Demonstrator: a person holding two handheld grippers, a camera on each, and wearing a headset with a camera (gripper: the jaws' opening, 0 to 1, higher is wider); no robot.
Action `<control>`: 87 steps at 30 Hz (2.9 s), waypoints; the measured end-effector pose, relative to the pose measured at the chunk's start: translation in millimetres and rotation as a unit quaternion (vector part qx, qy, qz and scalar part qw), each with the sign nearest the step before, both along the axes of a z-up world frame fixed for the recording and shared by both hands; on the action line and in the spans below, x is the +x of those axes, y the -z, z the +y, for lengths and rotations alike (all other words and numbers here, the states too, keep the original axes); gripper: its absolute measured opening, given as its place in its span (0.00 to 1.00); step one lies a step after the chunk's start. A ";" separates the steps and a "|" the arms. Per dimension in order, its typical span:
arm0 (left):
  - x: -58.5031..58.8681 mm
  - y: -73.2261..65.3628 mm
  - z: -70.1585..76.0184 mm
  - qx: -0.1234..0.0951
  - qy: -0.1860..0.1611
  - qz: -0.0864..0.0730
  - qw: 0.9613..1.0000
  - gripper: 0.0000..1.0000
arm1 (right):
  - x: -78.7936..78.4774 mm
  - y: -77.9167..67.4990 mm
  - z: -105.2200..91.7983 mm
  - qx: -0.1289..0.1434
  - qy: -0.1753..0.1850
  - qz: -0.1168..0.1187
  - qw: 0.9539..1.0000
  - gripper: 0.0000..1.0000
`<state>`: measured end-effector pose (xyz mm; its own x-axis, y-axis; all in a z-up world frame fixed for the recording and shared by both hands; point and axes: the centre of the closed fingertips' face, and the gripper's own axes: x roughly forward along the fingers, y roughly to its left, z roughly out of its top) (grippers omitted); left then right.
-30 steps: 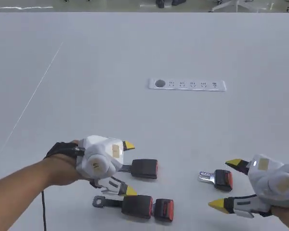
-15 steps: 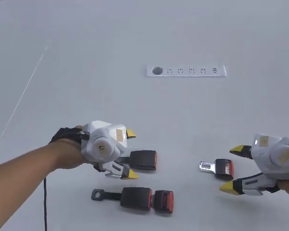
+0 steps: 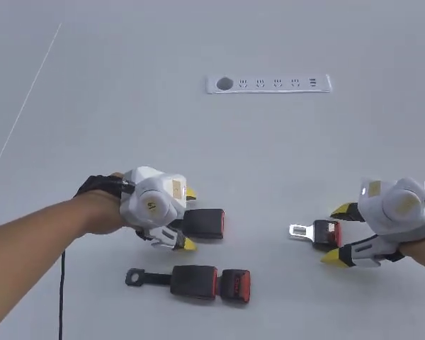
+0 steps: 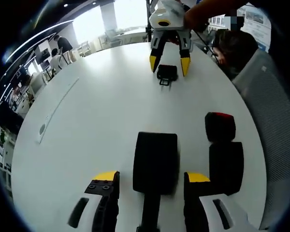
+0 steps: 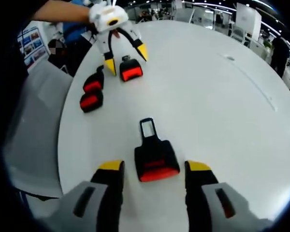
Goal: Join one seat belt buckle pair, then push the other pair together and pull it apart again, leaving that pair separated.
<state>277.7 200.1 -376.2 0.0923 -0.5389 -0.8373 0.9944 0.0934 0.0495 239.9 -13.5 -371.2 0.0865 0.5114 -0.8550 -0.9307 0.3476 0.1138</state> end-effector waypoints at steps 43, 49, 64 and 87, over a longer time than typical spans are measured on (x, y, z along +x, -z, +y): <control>-10.6 3.5 -0.2 -0.006 0.044 0.030 0.999 0.34 | 16.8 9.2 22.9 -0.079 -0.082 -0.004 0.993 0.36; -10.6 3.6 0.1 -0.005 0.042 0.032 0.999 0.34 | 20.0 8.9 43.2 -0.062 -0.088 -0.012 0.994 0.36; -10.2 3.1 -0.6 -0.004 0.038 0.034 0.999 0.34 | 23.0 7.2 80.0 -0.038 -0.093 -0.020 0.995 0.36; -10.3 1.8 -3.4 -0.001 0.035 0.033 0.999 0.34 | 24.9 7.4 121.7 -0.003 -0.094 -0.027 0.995 0.36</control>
